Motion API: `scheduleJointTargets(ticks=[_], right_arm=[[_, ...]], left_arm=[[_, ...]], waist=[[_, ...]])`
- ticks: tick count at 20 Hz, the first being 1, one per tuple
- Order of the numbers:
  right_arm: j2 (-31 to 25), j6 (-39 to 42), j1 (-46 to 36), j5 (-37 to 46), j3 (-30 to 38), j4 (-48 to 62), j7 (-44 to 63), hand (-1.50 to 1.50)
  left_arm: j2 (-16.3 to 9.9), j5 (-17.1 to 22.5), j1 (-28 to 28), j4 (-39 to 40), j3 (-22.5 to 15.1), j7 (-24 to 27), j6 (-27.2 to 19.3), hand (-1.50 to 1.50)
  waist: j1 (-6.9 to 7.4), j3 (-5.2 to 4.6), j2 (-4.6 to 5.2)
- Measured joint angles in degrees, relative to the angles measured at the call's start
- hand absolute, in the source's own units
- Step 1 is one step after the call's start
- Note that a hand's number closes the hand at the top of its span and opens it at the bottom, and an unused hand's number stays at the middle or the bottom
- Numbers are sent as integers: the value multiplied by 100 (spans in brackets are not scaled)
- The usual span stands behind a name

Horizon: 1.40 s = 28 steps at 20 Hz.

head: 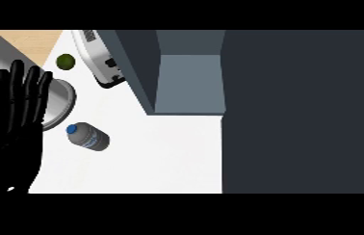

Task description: Pick up the bottled water, place it into the cabinet and close the cabinet

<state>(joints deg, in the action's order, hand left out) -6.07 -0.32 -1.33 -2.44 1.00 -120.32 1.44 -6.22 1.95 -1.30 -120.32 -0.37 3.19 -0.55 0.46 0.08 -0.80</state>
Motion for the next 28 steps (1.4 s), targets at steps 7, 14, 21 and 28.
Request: scheduleJointTargets(ticks=[7, 14, 21, 28], right_arm=[[18, 218, 640, -185, -160, -470, 191, -150], [-134, 732, 1428, -1262, -198, -1205, 831, -150], [-360, 1056, 1912, -1674, 211, -1597, 1124, -150], [-381, 1338, 2287, -1770, 411, -1649, 1053, -150]], left_arm=[[-485, 1166, 590, -165, -76, -44, 1259, -150], [-895, 2817, 1612, -930, -257, -1229, 1860, -150], [-1250, 3417, 2316, -1326, 188, -1769, 2045, -150], [-1312, 3557, 2771, -1384, 386, -1855, 2140, -150]], waist=[[-59, -9, 52], [-44, -6, 42], [-31, -7, 47], [-37, -4, 24]])
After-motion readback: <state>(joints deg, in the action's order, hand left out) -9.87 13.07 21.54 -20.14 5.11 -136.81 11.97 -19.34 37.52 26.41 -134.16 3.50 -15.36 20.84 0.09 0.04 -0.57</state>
